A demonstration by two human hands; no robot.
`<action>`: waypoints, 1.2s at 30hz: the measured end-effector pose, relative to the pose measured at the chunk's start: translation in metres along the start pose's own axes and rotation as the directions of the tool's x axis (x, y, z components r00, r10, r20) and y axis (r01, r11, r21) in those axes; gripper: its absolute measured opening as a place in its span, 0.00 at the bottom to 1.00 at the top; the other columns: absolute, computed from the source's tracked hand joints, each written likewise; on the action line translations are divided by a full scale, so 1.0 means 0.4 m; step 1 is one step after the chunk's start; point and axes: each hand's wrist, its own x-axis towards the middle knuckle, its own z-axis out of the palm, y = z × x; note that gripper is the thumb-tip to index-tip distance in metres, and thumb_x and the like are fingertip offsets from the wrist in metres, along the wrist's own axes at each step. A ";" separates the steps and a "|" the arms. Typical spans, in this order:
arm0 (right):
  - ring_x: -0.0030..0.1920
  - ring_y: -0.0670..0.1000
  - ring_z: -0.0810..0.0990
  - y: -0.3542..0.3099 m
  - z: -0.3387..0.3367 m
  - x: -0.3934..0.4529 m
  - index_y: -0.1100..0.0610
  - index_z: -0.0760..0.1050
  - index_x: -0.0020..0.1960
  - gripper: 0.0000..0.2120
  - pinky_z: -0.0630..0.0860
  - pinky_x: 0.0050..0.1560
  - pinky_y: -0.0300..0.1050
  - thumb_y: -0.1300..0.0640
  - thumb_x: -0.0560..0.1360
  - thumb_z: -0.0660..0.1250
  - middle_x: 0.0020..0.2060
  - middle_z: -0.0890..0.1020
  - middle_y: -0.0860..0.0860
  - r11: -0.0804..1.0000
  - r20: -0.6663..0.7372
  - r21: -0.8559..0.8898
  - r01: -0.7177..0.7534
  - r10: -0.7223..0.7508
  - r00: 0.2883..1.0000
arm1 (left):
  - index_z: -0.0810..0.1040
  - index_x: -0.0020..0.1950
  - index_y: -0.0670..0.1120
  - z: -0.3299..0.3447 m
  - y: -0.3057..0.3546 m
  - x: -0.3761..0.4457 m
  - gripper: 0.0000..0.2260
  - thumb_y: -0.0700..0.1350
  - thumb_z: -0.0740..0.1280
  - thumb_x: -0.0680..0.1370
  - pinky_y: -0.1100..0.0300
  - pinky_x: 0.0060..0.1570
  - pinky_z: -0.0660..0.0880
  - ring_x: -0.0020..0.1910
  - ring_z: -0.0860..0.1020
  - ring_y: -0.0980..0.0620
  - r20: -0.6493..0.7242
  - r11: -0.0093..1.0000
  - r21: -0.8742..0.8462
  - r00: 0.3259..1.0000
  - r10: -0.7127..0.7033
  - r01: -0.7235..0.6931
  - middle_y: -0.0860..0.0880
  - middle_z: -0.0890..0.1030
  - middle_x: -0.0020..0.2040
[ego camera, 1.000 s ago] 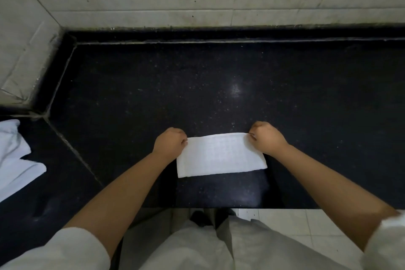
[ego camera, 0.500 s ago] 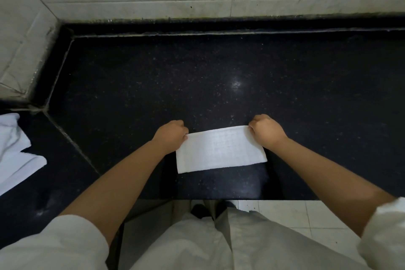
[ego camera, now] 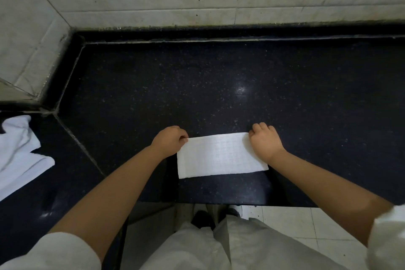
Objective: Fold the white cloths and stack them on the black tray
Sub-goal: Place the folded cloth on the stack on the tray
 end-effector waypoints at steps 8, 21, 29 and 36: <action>0.43 0.54 0.72 0.038 -0.063 0.025 0.61 0.71 0.42 0.03 0.67 0.33 0.40 0.65 0.73 0.59 0.40 0.75 0.55 0.868 0.117 0.486 -0.102 0.052 0.992 | 0.75 0.64 0.43 -0.041 0.020 -0.028 0.13 0.41 0.58 0.80 0.61 0.58 0.69 0.61 0.74 0.50 0.093 0.999 -0.044 0.996 0.008 -0.004 0.45 0.76 0.62; 0.28 0.59 0.77 0.058 -0.015 -0.129 0.61 0.71 0.32 0.15 0.72 0.25 0.47 0.69 0.48 0.71 0.28 0.77 0.57 0.980 -0.375 0.150 0.131 -0.066 0.924 | 0.82 0.49 0.43 -0.020 0.042 -0.083 0.14 0.41 0.57 0.75 0.55 0.46 0.75 0.49 0.80 0.44 -0.064 0.740 0.530 0.850 0.522 -0.415 0.44 0.81 0.48; 0.48 0.62 0.79 0.016 0.059 -0.199 0.64 0.77 0.49 0.10 0.74 0.48 0.53 0.64 0.68 0.69 0.46 0.81 0.59 0.893 -0.191 0.416 -0.175 0.273 0.943 | 0.81 0.50 0.40 0.121 0.028 -0.080 0.17 0.48 0.55 0.77 0.54 0.48 0.76 0.48 0.80 0.43 -0.081 0.879 0.307 0.910 0.407 -0.366 0.43 0.82 0.48; 0.60 0.59 0.72 -0.030 0.046 -0.124 0.64 0.72 0.57 0.18 0.67 0.60 0.51 0.50 0.77 0.58 0.59 0.76 0.60 0.693 0.183 0.422 -0.584 0.566 0.804 | 0.45 0.77 0.42 0.170 0.054 -0.042 0.27 0.52 0.50 0.82 0.53 0.76 0.43 0.77 0.42 0.47 -0.100 0.984 0.168 0.994 -0.034 0.050 0.43 0.43 0.78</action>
